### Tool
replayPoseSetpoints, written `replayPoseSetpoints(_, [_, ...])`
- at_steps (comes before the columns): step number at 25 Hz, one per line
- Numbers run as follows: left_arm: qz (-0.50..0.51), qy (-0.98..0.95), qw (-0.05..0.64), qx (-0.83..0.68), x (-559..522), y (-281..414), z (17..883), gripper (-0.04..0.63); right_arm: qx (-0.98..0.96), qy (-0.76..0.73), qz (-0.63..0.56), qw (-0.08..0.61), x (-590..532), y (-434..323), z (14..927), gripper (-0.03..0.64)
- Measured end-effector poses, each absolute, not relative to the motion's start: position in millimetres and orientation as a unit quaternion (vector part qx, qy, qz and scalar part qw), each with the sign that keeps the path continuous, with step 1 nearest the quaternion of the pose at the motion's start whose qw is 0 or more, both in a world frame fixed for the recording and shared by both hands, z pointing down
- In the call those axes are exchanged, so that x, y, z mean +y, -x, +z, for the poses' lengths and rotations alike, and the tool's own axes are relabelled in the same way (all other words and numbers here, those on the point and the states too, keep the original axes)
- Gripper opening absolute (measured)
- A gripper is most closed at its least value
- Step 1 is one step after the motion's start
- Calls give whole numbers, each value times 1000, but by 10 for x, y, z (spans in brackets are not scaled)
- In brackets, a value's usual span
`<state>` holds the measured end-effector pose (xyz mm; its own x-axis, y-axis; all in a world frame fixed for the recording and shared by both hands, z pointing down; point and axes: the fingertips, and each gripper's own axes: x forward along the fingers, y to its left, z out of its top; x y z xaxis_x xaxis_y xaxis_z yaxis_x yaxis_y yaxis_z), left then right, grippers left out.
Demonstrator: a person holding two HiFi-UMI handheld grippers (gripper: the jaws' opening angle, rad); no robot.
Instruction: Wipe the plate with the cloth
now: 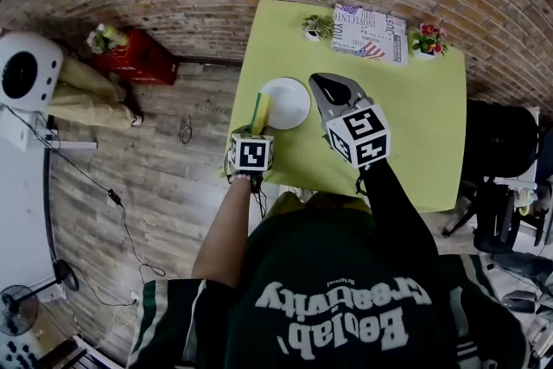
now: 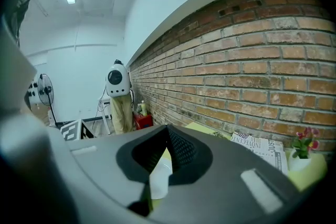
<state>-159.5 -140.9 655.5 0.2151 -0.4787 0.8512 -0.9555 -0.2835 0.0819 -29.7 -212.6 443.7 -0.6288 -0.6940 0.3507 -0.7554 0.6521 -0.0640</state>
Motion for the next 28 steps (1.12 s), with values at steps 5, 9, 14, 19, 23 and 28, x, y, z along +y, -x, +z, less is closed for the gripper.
replayPoseSetpoints(5, [372, -703, 313, -519, -1430, 1753, 6511, 135, -896, -405, 103, 148, -2106, 339, 4428, 12])
replayPoseSetpoints(9, [366, -712, 317, -508, -1398, 1707, 6529, 135, -895, -411, 100, 140, -2091, 337, 4396, 12])
replayPoseSetpoints(14, [348, -738, 308, -489, -1452, 1482, 6310, 135, -888, -426, 106, 139, -2061, 253, 4413, 12])
replayPoseSetpoints(19, [336, -775, 288, -452, -1484, 1080, 6171, 135, -880, -442, 107, 138, -2035, 135, 4421, 12])
replayPoseSetpoints(23, [339, -794, 287, -416, -1387, 775, 6251, 135, -875, -452, 108, 139, -2009, 60, 4417, 14])
replayPoseSetpoints(28, [386, -784, 304, -380, -1118, 639, 6545, 135, -871, -458, 109, 140, -1980, -7, 4430, 14])
